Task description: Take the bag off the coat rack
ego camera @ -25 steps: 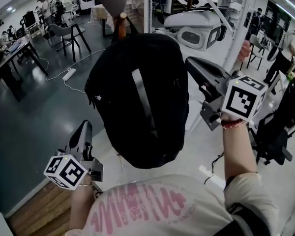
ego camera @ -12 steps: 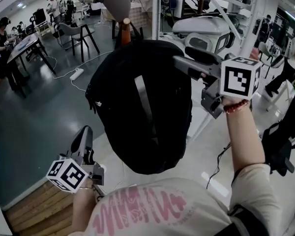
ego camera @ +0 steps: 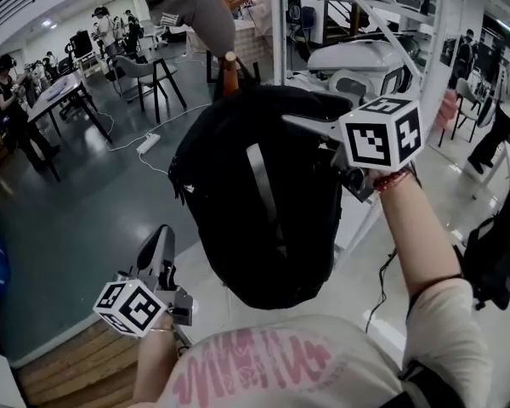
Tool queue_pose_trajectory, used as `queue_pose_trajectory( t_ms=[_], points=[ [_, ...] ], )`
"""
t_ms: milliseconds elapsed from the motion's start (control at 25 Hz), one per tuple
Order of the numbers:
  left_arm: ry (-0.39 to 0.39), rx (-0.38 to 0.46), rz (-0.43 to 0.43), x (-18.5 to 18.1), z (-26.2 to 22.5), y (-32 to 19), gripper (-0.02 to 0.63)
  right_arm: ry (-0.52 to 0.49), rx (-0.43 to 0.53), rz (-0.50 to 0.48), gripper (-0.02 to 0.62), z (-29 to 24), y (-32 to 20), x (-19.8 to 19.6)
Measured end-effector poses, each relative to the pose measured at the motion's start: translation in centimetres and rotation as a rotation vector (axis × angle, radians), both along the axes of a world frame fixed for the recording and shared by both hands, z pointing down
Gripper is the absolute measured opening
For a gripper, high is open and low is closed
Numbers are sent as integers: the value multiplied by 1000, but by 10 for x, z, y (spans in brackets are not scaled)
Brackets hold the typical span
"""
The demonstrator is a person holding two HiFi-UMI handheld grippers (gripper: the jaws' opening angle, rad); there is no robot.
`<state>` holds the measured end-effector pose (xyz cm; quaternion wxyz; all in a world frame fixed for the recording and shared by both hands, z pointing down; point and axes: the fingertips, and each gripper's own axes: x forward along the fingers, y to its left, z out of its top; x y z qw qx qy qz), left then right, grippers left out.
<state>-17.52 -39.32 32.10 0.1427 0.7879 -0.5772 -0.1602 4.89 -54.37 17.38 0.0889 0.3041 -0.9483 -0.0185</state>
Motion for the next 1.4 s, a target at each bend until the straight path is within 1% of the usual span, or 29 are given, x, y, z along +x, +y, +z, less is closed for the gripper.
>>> queue_pose_trajectory(
  t_ms=[40, 120, 320, 400, 480, 640, 760, 880, 920, 960, 1040, 1080, 1200, 1320, 1400],
  points=[
    [-2, 1, 5, 0, -1, -1, 3, 4, -5, 8, 320, 2, -2, -1],
    [-10, 10, 14, -1, -5, 0, 3, 11, 0, 31, 279, 4, -5, 0],
    [-15, 99, -8, -9, -22, 4, 3, 67, 71, 130, 221, 9, -9, 3],
    [-23, 118, 23, -6, -29, 2, 3, 87, 92, 159, 208, 11, -10, 4],
    [-39, 123, 61, 1, -37, -1, 3, 93, 91, 172, 199, 10, -8, 4],
    [-105, 124, 107, 3, -51, -12, 3, 80, 97, 192, 190, 9, -2, 2],
    [-129, 176, 134, -2, -73, -20, 3, 76, 87, 194, 186, 10, -1, 3],
    [-111, 247, 196, -5, -106, -22, 6, 79, 82, 193, 183, 11, 0, 2],
    [-103, 266, 230, -4, -117, -22, 17, 81, 85, 196, 183, 11, 0, 2],
    [-102, 282, 266, -1, -128, -22, 63, 82, 90, 200, 184, 12, 1, 3],
    [-132, 304, 332, 8, -146, -22, 190, 78, 100, 207, 184, 11, 2, 4],
    [-159, 310, 364, 14, -153, -22, 212, 74, 101, 209, 184, 11, 3, 5],
    [-237, 311, 442, 36, -164, -24, 238, 68, 98, 210, 184, 10, 2, 5],
    [-274, 291, 471, 55, -162, -36, 239, 59, 87, 203, 184, 10, 2, 4],
    [-300, 267, 470, 68, -156, -47, 239, 51, 79, 193, 184, 10, 3, 3]
  ],
)
